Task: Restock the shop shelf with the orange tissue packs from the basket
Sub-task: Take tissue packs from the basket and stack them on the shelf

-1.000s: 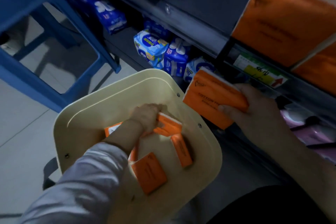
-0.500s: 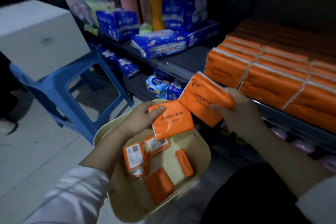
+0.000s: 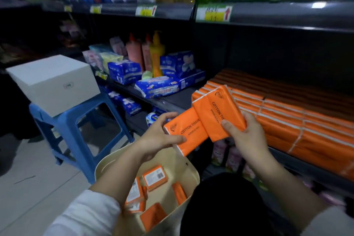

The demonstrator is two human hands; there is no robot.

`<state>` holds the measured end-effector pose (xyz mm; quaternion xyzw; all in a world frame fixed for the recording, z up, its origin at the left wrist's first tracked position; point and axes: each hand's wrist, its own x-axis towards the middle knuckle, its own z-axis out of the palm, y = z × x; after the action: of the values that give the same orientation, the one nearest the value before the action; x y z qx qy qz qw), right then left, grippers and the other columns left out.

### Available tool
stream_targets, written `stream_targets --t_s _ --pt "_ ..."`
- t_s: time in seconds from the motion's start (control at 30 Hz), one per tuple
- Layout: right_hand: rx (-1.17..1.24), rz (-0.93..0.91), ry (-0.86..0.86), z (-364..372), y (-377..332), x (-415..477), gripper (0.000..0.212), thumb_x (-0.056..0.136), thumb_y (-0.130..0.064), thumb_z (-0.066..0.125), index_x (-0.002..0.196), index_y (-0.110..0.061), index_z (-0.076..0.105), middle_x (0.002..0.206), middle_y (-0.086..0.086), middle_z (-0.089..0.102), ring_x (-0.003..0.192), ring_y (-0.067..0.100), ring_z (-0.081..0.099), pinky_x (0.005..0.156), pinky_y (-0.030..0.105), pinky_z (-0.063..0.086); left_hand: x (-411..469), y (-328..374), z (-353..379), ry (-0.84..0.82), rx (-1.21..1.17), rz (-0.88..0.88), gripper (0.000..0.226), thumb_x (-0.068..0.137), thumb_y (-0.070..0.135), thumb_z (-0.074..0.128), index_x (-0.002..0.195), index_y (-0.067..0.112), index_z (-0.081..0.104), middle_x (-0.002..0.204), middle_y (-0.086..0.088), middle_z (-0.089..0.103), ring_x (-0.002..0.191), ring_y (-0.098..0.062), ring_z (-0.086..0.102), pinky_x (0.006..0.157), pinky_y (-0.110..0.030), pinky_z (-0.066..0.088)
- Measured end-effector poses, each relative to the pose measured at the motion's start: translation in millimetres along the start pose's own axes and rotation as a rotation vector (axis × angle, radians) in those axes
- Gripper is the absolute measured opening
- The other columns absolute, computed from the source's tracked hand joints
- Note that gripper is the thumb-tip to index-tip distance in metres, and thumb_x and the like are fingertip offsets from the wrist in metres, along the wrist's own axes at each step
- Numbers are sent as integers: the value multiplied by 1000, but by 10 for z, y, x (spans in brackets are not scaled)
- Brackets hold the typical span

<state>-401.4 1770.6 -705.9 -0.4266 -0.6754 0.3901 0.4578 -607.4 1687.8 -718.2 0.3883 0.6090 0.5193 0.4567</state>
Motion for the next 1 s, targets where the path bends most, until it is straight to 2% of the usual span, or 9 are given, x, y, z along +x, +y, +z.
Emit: stream_targets --t_s 0.13,0.27,0.33,0.5,0.67,0.8,0.87,0.93,1.0 --pt "8 1 46 -332 -90 105 28 82 -17 70 104 -24 55 83 -15 59 74 -3 56 72 20 41 156 188 328 147 -264 14 56 77 -9 65 123 17 47 111 -13 61 89 -25 65 74 -45 56" --pt "-23 33 151 -700 -45 263 29 79 -19 73 103 -24 57 85 -11 62 79 10 59 75 23 43 366 405 770 259 -441 22 42 83 -7 57 119 13 50 90 -9 64 57 -12 65 49 -27 53" --pt "-14 64 206 -884 11 366 29 78 -19 74 103 -21 59 89 -3 65 86 18 62 82 30 47 475 469 979 270 -517 18 44 83 -3 57 123 14 49 86 -7 65 50 -10 61 48 -25 49" --pt "22 174 242 -1229 231 619 22 76 -20 75 91 -23 59 90 -1 68 86 23 66 87 44 51 716 557 1339 256 -623 2 48 86 -1 52 128 21 46 98 -5 66 72 -20 62 62 -32 47" --pt "121 298 101 -1305 308 916 17 82 -12 68 95 -18 58 80 -2 65 53 15 64 61 35 53 1022 607 1395 314 -735 10 44 91 10 55 132 19 42 120 -9 61 99 -26 64 65 -40 57" --pt "58 290 61 -1219 393 1272 30 80 -18 71 107 -18 57 90 -1 64 81 16 63 76 34 53 1224 607 1389 410 -735 95 40 94 14 54 131 25 44 114 -1 62 97 -19 64 70 -38 57" --pt "53 329 26 -1154 449 1466 28 80 -21 71 103 -17 57 89 1 65 80 17 64 68 31 53 1341 567 1344 457 -710 118 39 94 16 53 129 32 46 112 4 63 96 -17 64 63 -33 55" --pt "48 390 19 -1080 539 1680 30 77 -25 74 101 -13 59 91 8 67 82 25 66 70 37 56 1475 528 1257 474 -692 132 38 95 16 53 127 36 49 115 5 64 99 -17 65 61 -29 54" --pt "42 422 23 -1000 632 1874 41 72 -31 77 105 -11 61 96 11 69 88 29 67 84 46 54 1611 508 1145 510 -697 137 37 95 18 54 128 33 49 120 3 63 102 -17 64 59 -26 53"
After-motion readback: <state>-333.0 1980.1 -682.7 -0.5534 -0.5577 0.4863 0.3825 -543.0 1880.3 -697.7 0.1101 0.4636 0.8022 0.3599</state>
